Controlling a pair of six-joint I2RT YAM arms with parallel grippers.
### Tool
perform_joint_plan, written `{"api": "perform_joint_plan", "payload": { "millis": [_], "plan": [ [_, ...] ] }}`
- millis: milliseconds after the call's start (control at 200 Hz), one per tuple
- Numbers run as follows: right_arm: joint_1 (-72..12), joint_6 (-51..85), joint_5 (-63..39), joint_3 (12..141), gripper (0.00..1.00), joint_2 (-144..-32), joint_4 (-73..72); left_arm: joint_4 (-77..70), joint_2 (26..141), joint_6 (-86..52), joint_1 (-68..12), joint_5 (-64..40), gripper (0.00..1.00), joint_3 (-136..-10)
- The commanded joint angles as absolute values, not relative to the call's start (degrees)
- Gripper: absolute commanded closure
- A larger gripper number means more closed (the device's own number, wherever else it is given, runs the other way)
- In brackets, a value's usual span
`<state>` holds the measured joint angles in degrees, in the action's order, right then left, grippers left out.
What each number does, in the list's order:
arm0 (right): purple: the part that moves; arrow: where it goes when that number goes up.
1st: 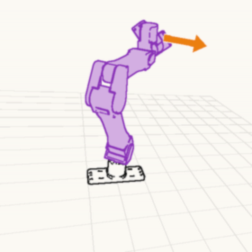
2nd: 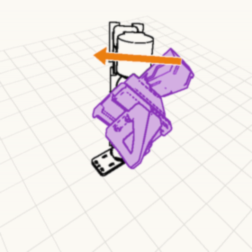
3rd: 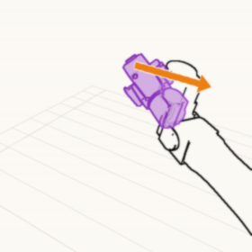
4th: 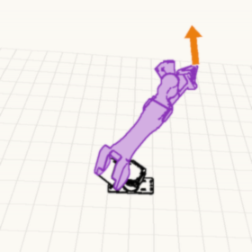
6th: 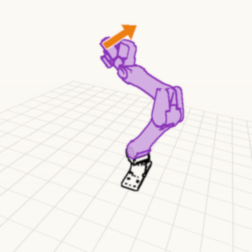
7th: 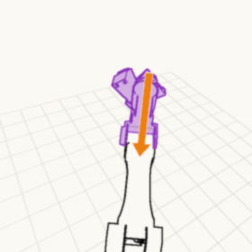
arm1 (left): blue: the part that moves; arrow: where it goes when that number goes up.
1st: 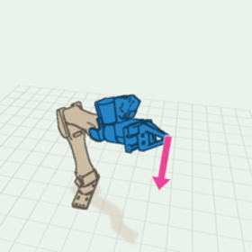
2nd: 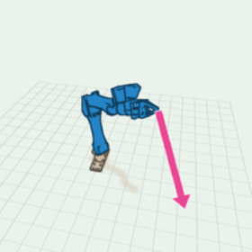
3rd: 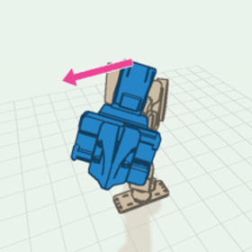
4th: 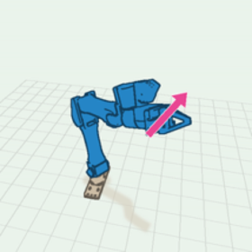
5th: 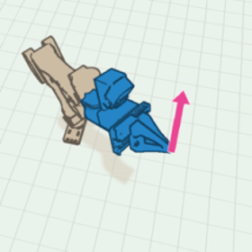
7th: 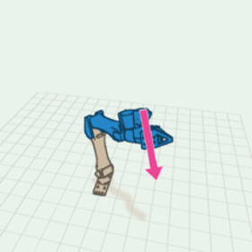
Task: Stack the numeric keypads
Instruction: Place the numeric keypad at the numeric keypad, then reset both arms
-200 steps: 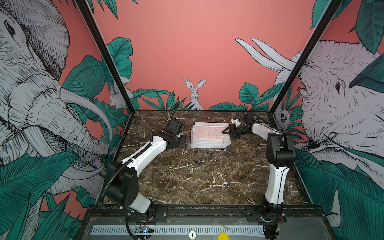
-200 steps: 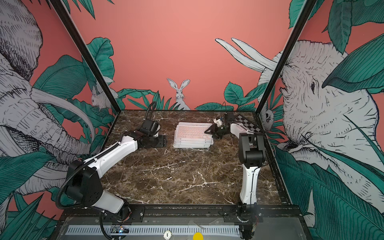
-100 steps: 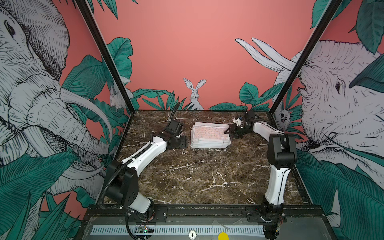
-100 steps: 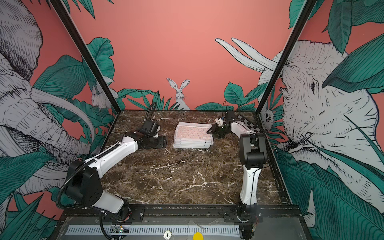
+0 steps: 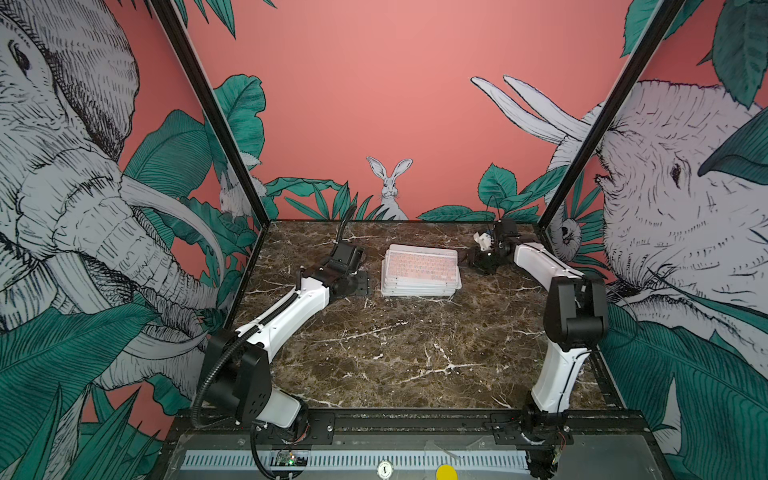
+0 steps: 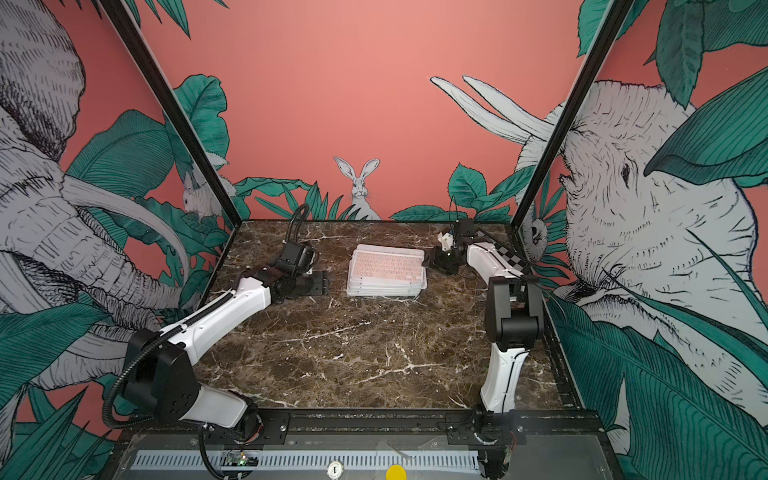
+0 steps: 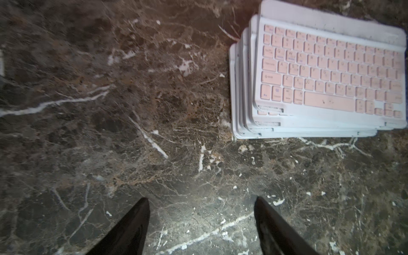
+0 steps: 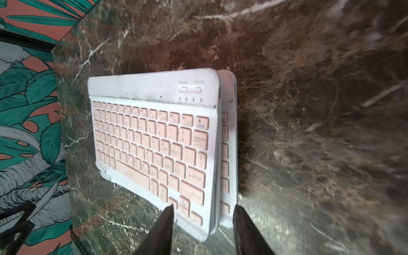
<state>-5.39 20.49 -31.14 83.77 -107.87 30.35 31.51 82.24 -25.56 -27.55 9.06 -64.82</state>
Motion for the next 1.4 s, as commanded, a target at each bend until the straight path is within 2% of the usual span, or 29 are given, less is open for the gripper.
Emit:
{"api": "perform_joint_plan", "payload": {
  "millis": [0,125,335,540,695,955,1160,1395],
  "plan": [
    [-5.8,18.9,-24.0,78.2,0.55,-98.8,24.4,25.6,75.6,-23.8,-27.3,22.5,0.22,-61.5],
    [-5.8,18.0,-15.6,68.3,0.53,-88.0,18.1,17.1,70.7,-18.7,-27.2,32.2,0.19,-55.7],
    [-5.8,17.5,-5.4,53.8,0.45,-73.5,5.8,15.5,69.6,-12.5,-26.7,44.8,0.08,-53.9],
    [-5.7,15.8,2.5,46.4,0.30,-67.0,2.3,9.5,70.7,-5.7,-25.5,44.1,0.01,-51.9],
    [-5.3,14.4,7.5,40.6,0.18,-63.5,-2.5,6.2,70.4,-4.6,-23.5,38.8,0.01,-50.5],
    [-5.2,9.8,22.3,33.2,0.05,-60.9,-8.0,-5.6,66.2,-1.2,-18.8,36.8,0.01,-41.8],
    [-5.1,7.1,24.4,28.7,0.02,-65.5,-16.4,-9.5,65.9,-0.1,-15.4,35.3,0.01,-37.3],
    [-5.1,3.4,25.4,25.6,0.01,-71.6,-26.9,-26.9,68.5,4.6,-13.8,34.0,0.01,-28.8]
  ]
}}
